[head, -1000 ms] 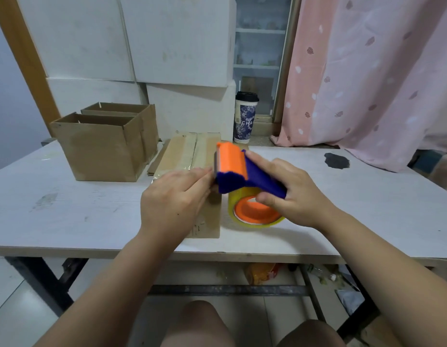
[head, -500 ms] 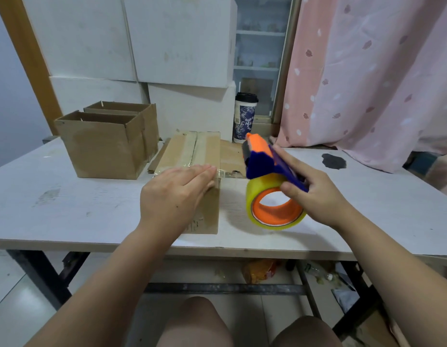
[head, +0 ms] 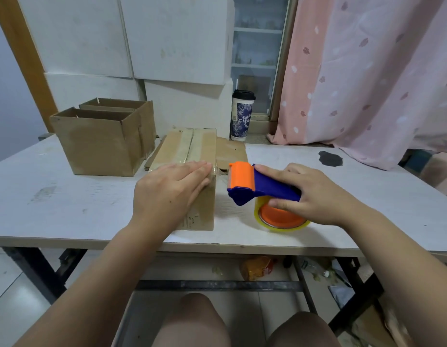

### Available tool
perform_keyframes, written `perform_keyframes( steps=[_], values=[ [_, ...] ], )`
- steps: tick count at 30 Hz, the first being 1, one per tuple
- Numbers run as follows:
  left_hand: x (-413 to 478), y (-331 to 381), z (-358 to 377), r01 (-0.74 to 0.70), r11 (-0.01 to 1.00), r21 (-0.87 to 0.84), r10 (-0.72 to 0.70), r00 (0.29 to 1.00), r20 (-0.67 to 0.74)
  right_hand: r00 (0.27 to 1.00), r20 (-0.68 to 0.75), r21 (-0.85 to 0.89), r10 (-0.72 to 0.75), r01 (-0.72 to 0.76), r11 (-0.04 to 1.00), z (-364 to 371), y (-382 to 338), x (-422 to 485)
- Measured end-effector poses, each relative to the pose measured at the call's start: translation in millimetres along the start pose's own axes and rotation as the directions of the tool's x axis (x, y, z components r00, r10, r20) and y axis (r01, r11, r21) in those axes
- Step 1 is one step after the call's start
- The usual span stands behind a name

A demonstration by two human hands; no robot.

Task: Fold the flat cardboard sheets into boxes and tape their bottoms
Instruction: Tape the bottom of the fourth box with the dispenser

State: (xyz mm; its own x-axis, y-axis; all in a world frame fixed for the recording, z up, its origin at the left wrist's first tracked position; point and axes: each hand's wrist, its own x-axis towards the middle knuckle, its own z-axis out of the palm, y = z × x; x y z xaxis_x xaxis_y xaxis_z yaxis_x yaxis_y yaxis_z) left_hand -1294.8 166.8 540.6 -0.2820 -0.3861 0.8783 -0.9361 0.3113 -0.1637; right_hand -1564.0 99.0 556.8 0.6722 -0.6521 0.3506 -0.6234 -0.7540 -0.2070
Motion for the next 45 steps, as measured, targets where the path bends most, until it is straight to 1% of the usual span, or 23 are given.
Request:
perform_keyframes(
  steps=[4,8,10,13,17,20,22,24,26,29,32,34,35,36,38,40,42,45],
  values=[
    [2.9,1.5,-5.6,0.016,1.000,0.025,-0.018,0.997,0.077,0.994,0.101,-0.073,-0.031,0.038,0.997,-20.1,-12.4,13.3],
    [8.2,12.2,-11.3,0.097,0.995,0.025,-0.100,0.960,0.261,0.982,0.186,-0.158,-0.041,0.072,0.985,-37.4,-24.6,33.4],
    [11.8,18.7,-10.8,0.102,0.994,0.047,-0.111,0.945,0.307,0.977,0.209,-0.187,-0.045,0.085,0.979,-45.3,-29.7,40.9],
    [11.4,27.8,-5.1,0.111,0.992,0.056,-0.122,0.951,0.283,0.966,0.258,-0.217,-0.034,0.092,0.972,-54.6,-36.0,51.2],
    [6.9,36.9,4.4,0.202,0.979,0.037,-0.205,0.960,0.191,0.930,0.364,-0.240,0.057,0.034,0.970,-66.9,-47.6,68.9],
    [3.8,35.8,7.6,0.221,0.975,0.018,-0.221,0.964,0.146,0.900,0.427,-0.228,0.091,0.010,0.974,-73.8,-52.4,79.2],
    [3.7,34.1,7.7,0.232,0.973,0.013,-0.231,0.960,0.158,0.878,0.466,-0.211,0.108,-0.009,0.977,-75.2,-52.7,83.7],
    [3.7,34.2,6.5,0.221,0.975,0.018,-0.220,0.953,0.208,0.847,0.512,-0.189,0.144,-0.053,0.981,-71.9,-49.6,86.1],
    [2.0,35.6,4.0,0.172,0.984,0.048,-0.178,0.940,0.290,0.795,0.583,-0.146,0.168,-0.101,0.984,-62.9,-42.7,85.1],
    [2.8,31.4,-3.0,0.149,0.989,0.016,-0.141,0.894,0.425,0.726,0.672,0.042,0.144,-0.232,0.972,-50.0,-26.4,77.6],
    [8.8,23.0,-15.3,0.129,0.990,-0.063,-0.075,0.840,0.537,0.647,0.760,0.273,0.064,-0.408,0.871,-36.3,-8.1,68.7],
    [13.7,17.2,-22.0,0.141,0.986,-0.086,-0.054,0.765,0.642,0.593,0.805,0.360,0.009,-0.500,0.788,-23.9,0.1,61.9],
    [15.9,14.3,-24.0,0.137,0.986,-0.092,-0.042,0.747,0.663,0.566,0.824,0.399,-0.024,-0.550,0.734,-17.5,3.0,58.4],
    [17.4,11.6,-25.4,0.133,0.986,-0.105,-0.029,0.745,0.667,0.540,0.839,0.439,-0.066,-0.601,0.668,-11.4,5.3,55.6],
    [20.3,7.0,-26.4,0.126,0.984,-0.128,-0.010,0.749,0.662,0.511,0.847,0.503,-0.146,-0.683,0.530,-2.2,8.3,51.1],
    [22.6,3.7,-25.4,0.129,0.979,-0.158,0.004,0.761,0.648,0.518,0.836,0.540,-0.183,-0.715,0.445,5.2,10.6,47.3],
    [23.6,1.3,-24.0,0.131,0.964,-0.232,0.028,0.815,0.579,0.545,0.819,0.570,-0.180,-0.733,0.372,12.6,15.3,42.9],
    [20.5,-1.8,-22.4,0.147,0.942,-0.302,0.017,0.877,0.480,0.585,0.805,0.590,-0.099,-0.772,0.239,18.5,20.1,35.6]
  ],
)
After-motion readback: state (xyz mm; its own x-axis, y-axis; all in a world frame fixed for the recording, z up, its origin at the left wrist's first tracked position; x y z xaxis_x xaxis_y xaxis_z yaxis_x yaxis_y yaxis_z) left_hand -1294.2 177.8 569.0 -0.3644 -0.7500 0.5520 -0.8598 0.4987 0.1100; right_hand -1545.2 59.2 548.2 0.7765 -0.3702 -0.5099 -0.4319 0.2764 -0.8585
